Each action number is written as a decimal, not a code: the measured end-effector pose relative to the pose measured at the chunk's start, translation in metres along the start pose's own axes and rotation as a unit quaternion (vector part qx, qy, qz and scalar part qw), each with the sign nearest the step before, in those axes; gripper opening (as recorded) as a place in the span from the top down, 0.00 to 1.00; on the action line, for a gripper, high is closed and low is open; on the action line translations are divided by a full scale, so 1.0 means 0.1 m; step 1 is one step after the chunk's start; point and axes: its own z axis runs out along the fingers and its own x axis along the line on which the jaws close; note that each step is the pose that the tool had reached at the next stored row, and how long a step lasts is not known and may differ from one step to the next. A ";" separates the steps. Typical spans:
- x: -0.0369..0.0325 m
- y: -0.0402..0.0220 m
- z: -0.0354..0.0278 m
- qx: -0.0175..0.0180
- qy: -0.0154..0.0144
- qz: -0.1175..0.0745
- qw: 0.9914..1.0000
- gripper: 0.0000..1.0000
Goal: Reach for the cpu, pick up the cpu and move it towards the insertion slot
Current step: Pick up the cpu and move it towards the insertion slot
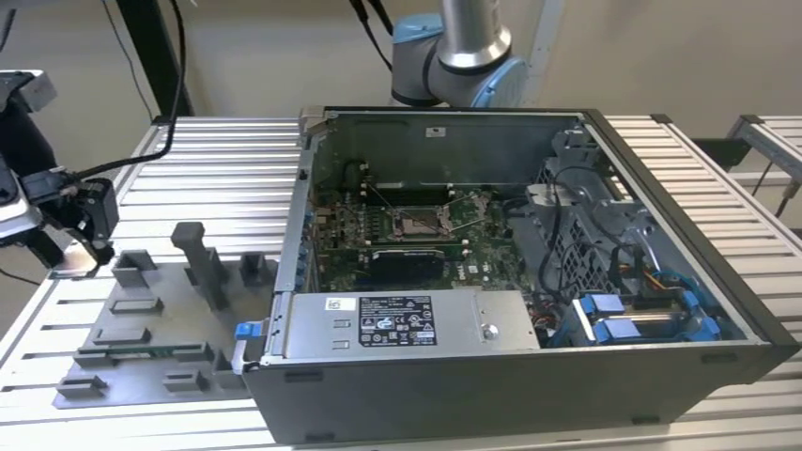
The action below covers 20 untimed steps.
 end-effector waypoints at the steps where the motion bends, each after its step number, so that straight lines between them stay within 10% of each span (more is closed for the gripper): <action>1: 0.000 0.001 -0.024 0.000 0.000 0.000 1.000 1.00; 20: -0.006 0.018 -0.469 0.000 0.000 0.000 1.000 1.00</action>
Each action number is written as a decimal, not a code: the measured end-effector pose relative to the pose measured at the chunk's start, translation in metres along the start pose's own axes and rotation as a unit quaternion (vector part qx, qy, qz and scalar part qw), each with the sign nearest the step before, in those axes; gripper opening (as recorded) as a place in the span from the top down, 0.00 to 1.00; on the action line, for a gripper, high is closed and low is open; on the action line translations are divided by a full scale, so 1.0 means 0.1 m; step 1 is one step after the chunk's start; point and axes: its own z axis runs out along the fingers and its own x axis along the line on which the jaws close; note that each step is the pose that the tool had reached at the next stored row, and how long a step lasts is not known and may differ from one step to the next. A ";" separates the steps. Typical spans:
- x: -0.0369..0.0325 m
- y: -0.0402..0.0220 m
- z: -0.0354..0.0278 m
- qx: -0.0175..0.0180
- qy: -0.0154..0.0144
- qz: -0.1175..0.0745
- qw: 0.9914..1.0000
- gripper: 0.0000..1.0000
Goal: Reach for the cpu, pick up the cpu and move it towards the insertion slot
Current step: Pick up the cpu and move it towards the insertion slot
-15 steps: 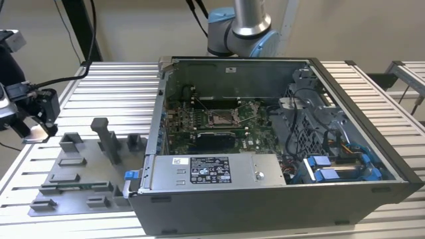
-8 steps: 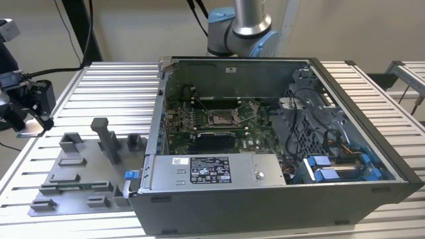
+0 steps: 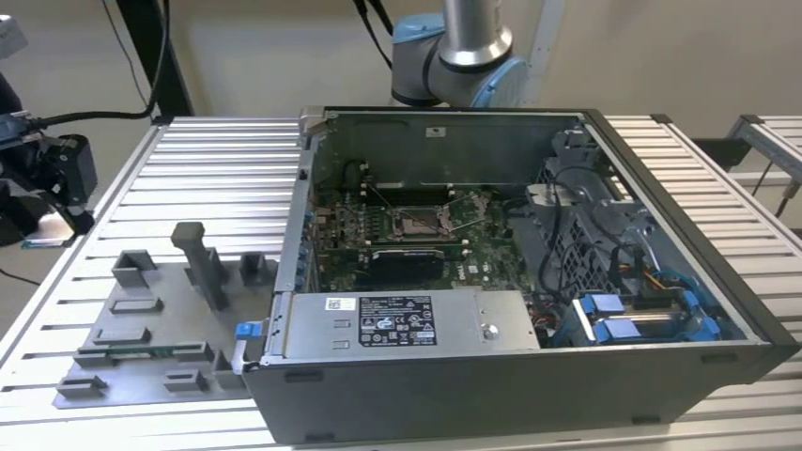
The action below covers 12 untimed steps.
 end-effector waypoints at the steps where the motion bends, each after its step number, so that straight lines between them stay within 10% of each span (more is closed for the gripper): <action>1: 0.000 0.001 -0.021 0.000 0.000 0.000 1.000 1.00; 12: -0.003 0.008 -0.216 0.000 0.000 0.000 1.000 1.00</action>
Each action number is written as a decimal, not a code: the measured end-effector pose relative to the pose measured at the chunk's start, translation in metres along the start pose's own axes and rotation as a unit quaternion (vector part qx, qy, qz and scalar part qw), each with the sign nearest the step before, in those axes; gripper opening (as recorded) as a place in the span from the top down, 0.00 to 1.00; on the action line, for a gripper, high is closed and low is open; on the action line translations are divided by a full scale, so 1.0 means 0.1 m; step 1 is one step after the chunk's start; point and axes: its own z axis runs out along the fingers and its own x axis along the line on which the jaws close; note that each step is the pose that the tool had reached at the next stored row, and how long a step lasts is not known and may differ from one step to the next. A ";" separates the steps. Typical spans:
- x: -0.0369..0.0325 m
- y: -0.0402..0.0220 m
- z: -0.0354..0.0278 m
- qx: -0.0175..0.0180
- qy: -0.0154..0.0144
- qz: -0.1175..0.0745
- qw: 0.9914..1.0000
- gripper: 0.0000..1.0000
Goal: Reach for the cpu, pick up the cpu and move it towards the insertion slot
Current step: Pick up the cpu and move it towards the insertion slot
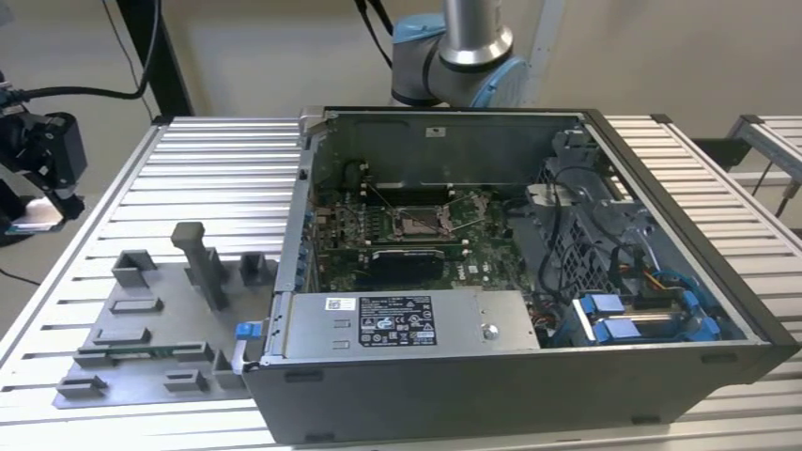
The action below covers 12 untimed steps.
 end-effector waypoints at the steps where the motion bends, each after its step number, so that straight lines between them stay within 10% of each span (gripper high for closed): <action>1: 0.000 0.000 -0.012 0.000 0.000 0.000 1.000 1.00; 12: -0.001 0.003 -0.075 0.000 0.000 0.000 1.000 1.00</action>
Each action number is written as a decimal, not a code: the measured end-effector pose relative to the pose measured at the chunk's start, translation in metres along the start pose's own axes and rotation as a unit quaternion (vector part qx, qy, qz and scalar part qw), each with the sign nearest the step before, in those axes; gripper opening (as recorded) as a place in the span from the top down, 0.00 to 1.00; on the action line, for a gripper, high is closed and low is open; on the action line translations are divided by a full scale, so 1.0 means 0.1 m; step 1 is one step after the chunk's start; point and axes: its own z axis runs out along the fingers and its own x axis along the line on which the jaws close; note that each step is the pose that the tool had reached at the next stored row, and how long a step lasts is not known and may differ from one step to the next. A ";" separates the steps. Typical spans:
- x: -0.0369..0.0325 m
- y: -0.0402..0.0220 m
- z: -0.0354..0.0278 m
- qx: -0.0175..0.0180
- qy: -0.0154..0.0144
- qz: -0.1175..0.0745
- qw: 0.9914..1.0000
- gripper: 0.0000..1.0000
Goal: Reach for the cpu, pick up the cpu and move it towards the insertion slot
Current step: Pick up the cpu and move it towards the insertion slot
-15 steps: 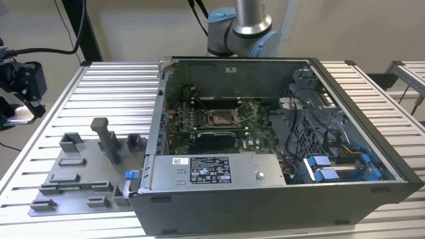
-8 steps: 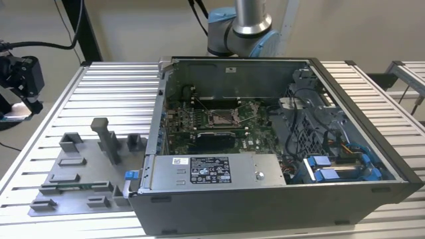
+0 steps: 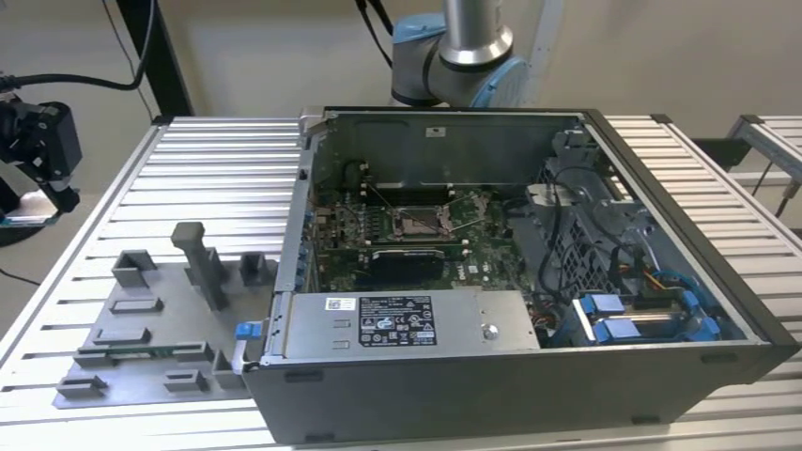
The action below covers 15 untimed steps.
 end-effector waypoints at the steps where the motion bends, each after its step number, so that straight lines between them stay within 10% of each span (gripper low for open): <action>1: 0.000 0.000 0.000 0.000 0.000 0.000 1.000 1.00; 15: -0.110 -0.001 0.000 0.000 0.000 0.000 1.000 1.00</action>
